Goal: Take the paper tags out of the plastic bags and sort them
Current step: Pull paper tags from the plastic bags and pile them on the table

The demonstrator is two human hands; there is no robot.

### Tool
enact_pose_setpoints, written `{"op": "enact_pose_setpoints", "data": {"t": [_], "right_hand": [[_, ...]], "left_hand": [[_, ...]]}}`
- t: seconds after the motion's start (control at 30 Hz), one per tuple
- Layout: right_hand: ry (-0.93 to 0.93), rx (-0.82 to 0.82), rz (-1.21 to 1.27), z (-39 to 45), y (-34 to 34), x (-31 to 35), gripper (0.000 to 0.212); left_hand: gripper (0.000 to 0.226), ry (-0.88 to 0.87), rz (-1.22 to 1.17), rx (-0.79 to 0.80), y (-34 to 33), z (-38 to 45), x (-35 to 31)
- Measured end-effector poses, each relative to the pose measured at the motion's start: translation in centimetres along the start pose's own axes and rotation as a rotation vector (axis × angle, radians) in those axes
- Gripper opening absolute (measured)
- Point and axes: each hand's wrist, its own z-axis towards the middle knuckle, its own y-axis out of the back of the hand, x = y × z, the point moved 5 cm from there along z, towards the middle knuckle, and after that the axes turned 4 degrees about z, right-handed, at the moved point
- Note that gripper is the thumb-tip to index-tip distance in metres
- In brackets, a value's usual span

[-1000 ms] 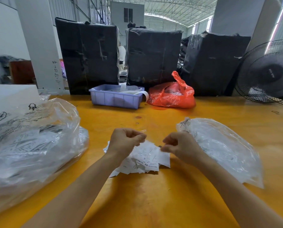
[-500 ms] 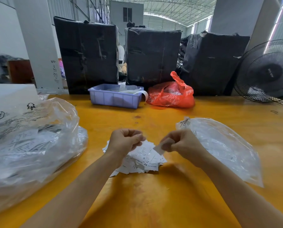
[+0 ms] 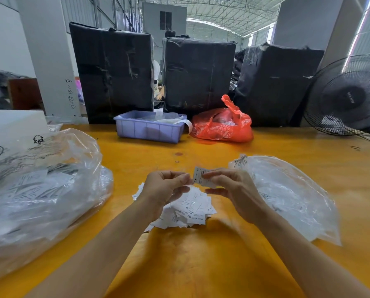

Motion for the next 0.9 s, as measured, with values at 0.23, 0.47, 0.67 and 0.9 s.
{"op": "enact_pose_setpoints", "data": {"t": [0.23,0.47,0.67,0.9], "right_hand": [[0.202,-0.253,0.009,-0.3,0.7,1.8,0.033],[0.209,-0.177,-0.087,-0.5,-0.1,2.0,0.021],[0.189,-0.155,-0.143,-0.5,-0.6,1.8,0.019],[0.183,-0.172,-0.080,-0.4,-0.4,1.9,0.019]], "left_hand": [[0.012,0.004,-0.007,0.056,-0.3,-0.3,0.0],[0.011,-0.008,0.056,0.105,-0.6,-0.4,0.0],[0.010,0.004,0.075,0.104,-0.6,-0.4,0.1],[0.011,0.010,0.083,0.112,-0.6,-0.4,0.1]]}}
